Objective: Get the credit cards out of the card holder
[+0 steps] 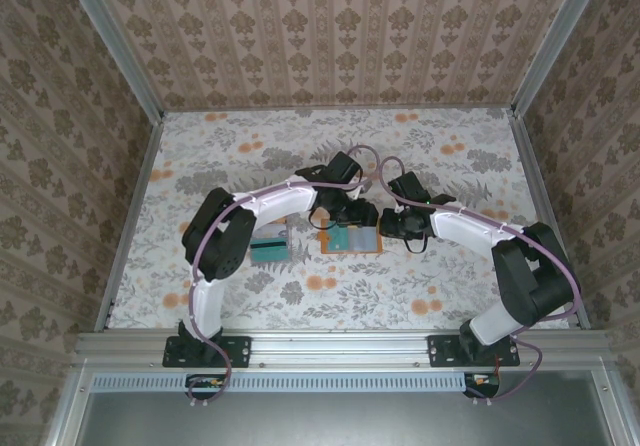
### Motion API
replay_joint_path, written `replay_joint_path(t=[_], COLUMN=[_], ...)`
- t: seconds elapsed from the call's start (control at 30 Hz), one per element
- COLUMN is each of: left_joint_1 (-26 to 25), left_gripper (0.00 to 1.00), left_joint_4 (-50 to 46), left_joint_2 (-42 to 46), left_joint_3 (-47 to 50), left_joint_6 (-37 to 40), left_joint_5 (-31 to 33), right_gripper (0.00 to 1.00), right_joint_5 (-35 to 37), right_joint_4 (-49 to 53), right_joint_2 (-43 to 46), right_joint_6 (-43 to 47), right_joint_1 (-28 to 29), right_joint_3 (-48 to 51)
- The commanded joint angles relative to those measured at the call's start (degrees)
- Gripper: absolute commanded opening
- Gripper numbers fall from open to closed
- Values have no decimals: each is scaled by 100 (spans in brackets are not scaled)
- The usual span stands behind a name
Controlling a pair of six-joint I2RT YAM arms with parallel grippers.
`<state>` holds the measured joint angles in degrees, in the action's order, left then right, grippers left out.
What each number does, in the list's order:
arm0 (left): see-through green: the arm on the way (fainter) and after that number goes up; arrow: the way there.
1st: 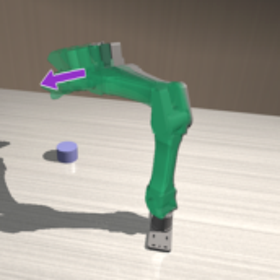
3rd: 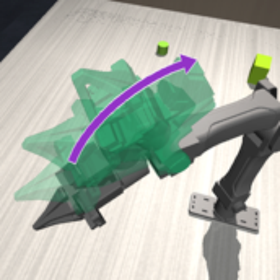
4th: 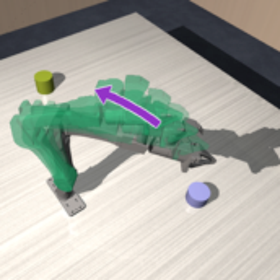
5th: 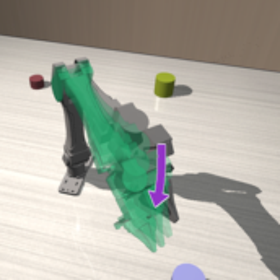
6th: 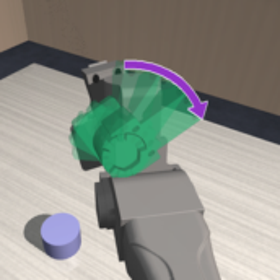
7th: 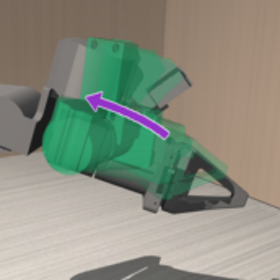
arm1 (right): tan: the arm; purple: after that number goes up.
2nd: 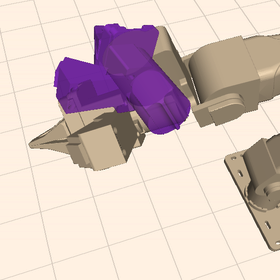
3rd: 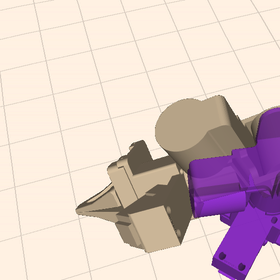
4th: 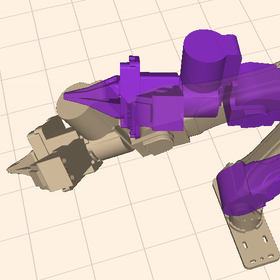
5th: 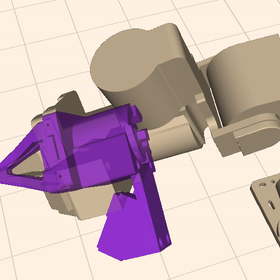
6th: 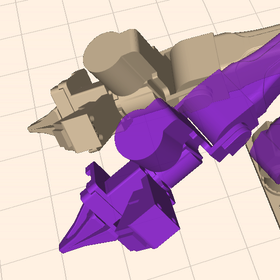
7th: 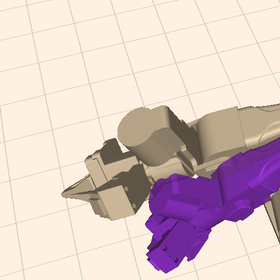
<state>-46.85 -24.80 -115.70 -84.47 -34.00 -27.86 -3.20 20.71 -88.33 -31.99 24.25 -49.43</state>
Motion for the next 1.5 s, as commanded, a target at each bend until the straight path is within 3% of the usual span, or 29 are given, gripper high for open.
replay_joint_path(t=[0.0, 0.23, 0.57, 1.47], left_joint_1=[21, 148, 677, 785], left_gripper=[46, 47, 44, 41], left_joint_4=[91, 48, -76, -79], left_joint_2=[581, 1140, 1454, 358], left_joint_3=[69, 162, 1020, 1230], left_joint_6=[136, 113, -99, -183], left_joint_5=[-29, -43, 517, 659], right_gripper=[29, 30, 30, 30], right_joint_5=[70, 59, -351, -462], right_joint_4=[-44, -65, -204, -156], right_joint_2=[79, 51, -61, -830], right_joint_6=[-107, -128, -91, -9], right_joint_1=[-26, -26, 18, 229], right_joint_3=[39, 29, -97, -390])
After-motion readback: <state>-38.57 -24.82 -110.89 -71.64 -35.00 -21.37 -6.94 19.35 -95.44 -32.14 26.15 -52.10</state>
